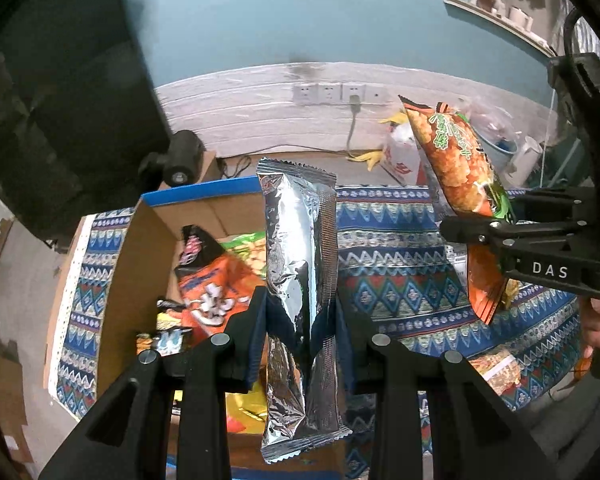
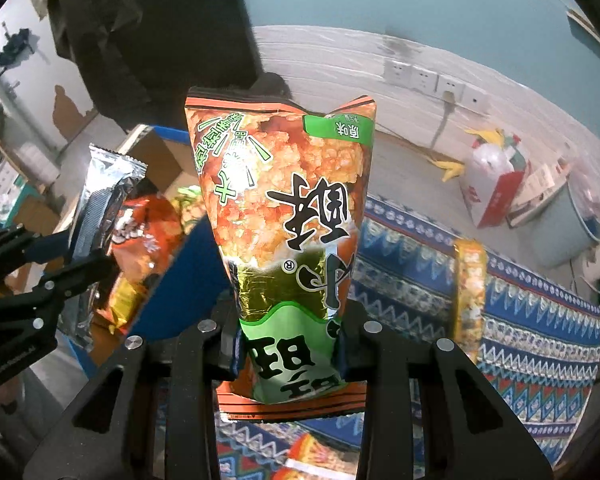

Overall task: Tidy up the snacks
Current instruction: 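Carry the silver foil bar into the box and open the left tool, then lower the rice cracker bag into the box and open the right tool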

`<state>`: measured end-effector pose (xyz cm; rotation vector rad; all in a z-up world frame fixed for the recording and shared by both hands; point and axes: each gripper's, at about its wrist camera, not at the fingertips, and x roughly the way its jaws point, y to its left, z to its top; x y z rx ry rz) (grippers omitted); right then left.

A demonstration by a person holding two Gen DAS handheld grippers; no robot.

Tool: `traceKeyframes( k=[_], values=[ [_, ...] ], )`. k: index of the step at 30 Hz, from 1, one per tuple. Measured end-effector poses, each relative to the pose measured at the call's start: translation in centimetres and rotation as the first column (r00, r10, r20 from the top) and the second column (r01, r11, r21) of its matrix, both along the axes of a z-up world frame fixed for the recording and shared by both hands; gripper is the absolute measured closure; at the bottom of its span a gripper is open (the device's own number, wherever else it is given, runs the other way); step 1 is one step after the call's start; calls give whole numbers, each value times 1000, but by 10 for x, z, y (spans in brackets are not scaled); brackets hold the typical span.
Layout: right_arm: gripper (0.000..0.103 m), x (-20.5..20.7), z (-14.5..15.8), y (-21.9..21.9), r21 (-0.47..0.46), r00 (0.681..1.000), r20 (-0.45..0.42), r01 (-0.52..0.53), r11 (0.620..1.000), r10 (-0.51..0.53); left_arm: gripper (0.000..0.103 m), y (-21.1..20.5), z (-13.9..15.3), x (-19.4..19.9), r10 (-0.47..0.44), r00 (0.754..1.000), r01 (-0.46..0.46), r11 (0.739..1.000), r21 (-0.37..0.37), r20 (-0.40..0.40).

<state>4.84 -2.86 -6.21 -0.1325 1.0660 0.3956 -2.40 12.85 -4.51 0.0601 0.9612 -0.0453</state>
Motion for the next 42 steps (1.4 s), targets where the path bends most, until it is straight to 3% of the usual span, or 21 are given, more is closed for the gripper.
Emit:
traceKeyframes(
  k=[11, 26, 31, 37, 42],
  values=[
    [71, 5, 1, 52, 8, 998, -1, -67, 998, 67, 71, 45, -15, -4, 96, 995, -96, 995, 4, -14],
    [71, 17, 0, 111, 51, 991, -30, -129, 990, 131, 71, 103, -41, 0, 233, 969, -238, 970, -47, -84],
    [71, 26, -5, 129, 68, 987, -54, -145, 987, 149, 54, 110, -44, -1, 268, 959, -271, 962, -27, -93],
    [71, 40, -17, 141, 75, 987, -79, -137, 988, 143, 41, 120, -39, -2, 303, 950, -305, 952, -17, -75],
    [71, 46, -25, 150, 71, 984, -93, -145, 987, 151, 40, 132, -36, -4, 334, 940, -337, 941, -26, -68]
  ],
)
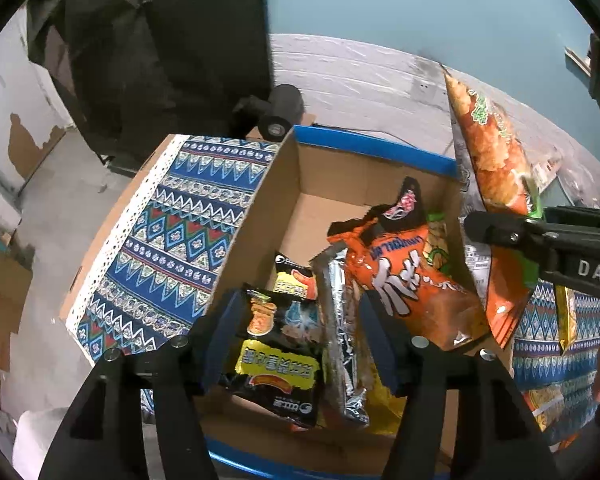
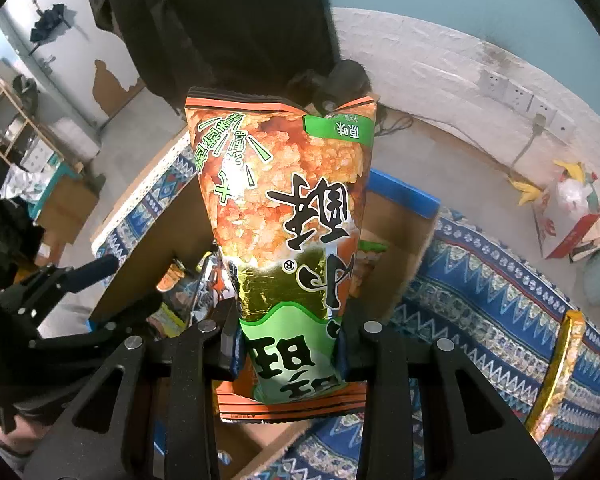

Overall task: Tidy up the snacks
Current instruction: 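Lower the rice cracker bag into the box and open the right tool, then grasp the gold wafer bar with the right tool while the left tool reaches toward the beige chip bag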

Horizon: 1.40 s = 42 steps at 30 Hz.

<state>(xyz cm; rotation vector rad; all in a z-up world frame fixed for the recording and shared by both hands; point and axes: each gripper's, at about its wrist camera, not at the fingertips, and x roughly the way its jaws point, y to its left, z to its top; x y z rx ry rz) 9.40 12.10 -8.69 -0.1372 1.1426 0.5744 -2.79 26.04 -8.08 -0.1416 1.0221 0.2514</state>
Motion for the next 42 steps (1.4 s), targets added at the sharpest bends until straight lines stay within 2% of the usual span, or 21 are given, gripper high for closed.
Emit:
traceKeyframes(
  k=[7, 9, 11, 22, 42],
  values=[
    [67, 18, -9, 7, 42, 999, -35, -2, 999, 4, 40, 2, -5, 0, 7, 1000, -7, 1000, 1, -16],
    [47, 20, -10, 5, 57, 999, -44, 5, 998, -2, 40, 1, -4, 1, 3, 1000, -3, 1000, 3, -17],
    [39, 20, -6, 1, 56, 999, -29, 17, 998, -15, 40, 0, -3, 1, 1, 1000, -1, 1000, 2, -16],
    [34, 16, 22, -32, 40, 997, 36, 68, 997, -69, 40, -22, 8, 4, -48, 999, 48, 999, 1, 1],
    [30, -11, 35, -116, -59, 987, 84, 141, 988, -136, 35, -89, 23, 19, -174, 985, 174, 984, 49, 10]
  ],
)
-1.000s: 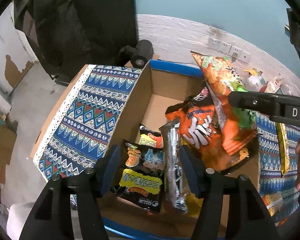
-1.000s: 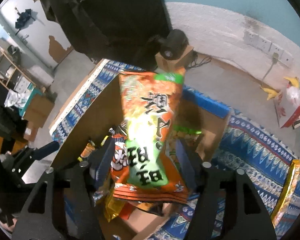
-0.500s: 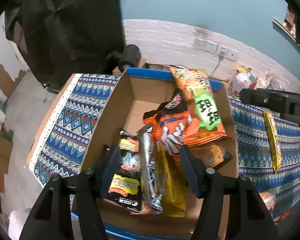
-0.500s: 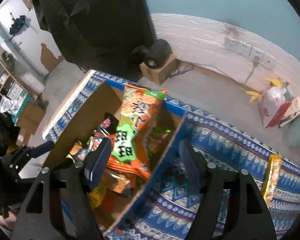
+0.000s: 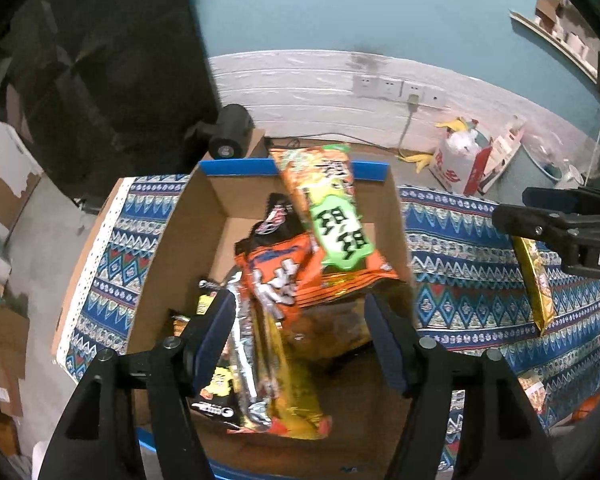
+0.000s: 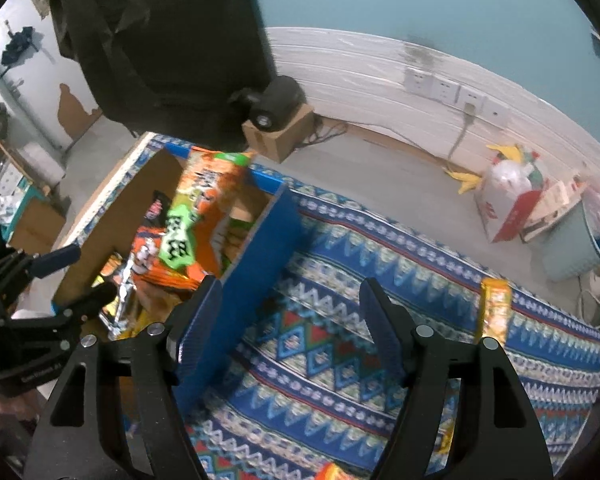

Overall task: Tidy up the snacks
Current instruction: 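Grasp the gold wafer bar with the right tool while the left tool reaches toward the beige chip bag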

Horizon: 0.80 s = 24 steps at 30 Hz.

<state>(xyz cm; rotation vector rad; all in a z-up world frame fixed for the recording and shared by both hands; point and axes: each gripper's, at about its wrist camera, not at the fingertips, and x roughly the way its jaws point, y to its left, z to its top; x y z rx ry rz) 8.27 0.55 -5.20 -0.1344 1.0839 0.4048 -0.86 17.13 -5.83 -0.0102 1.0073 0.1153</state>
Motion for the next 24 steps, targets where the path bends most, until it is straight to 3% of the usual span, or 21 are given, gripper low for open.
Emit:
traceKeyframes(
  k=[11, 24],
  values=[
    [29, -4, -3, -59, -34, 996, -2, 85, 996, -86, 32, -58, -1, 19, -111, 994, 111, 994, 19, -13],
    [29, 0, -32, -140, -87, 979, -56, 189, 978, -194, 31, -118, -15, 44, -218, 974, 219, 976, 15, -56]
  ],
)
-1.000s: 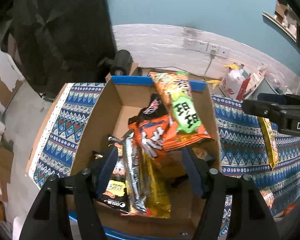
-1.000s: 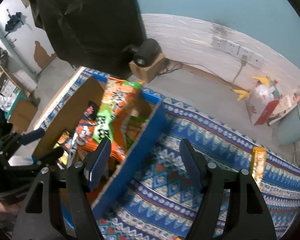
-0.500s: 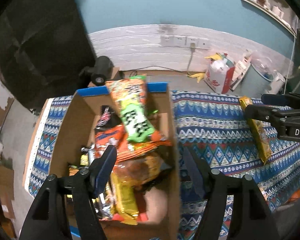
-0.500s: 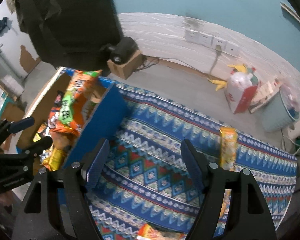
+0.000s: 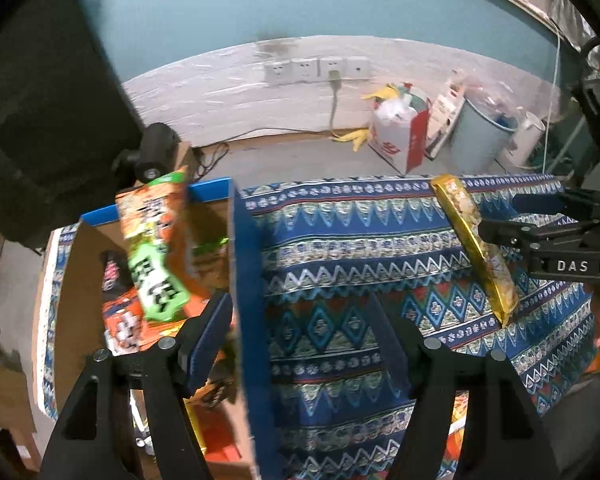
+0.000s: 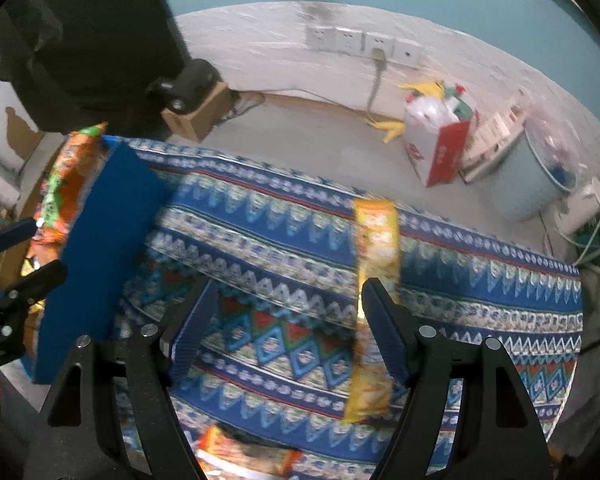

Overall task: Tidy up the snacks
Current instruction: 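Grasp the gold wafer bar with the right tool while the left tool reaches toward the beige chip bag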

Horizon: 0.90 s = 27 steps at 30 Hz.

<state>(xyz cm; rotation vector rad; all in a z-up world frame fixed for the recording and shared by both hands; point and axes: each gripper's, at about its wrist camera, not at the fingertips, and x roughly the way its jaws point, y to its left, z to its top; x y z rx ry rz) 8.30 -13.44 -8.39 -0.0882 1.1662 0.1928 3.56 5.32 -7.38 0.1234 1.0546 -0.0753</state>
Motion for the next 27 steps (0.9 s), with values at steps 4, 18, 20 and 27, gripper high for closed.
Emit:
traceKeyframes(
  k=[4, 18, 20, 27],
  values=[
    [29, 3, -15, -23, -24, 999, -23, 32, 999, -32, 31, -17, -13, 10, -32, 999, 32, 999, 17, -27],
    [29, 18, -72, -68, -58, 988, -112, 100, 993, -106, 31, -63, -57, 42, -119, 986, 127, 990, 63, -118],
    [29, 19, -78, -69, -67, 987, -123, 93, 993, -101, 31, -68, -63, 45, -132, 983, 142, 987, 73, -129],
    [29, 20, -97, -67, -97, 987, -136, 68, 993, -81, 31, -81, -79, 51, -162, 974, 177, 981, 84, -160]
  ],
)
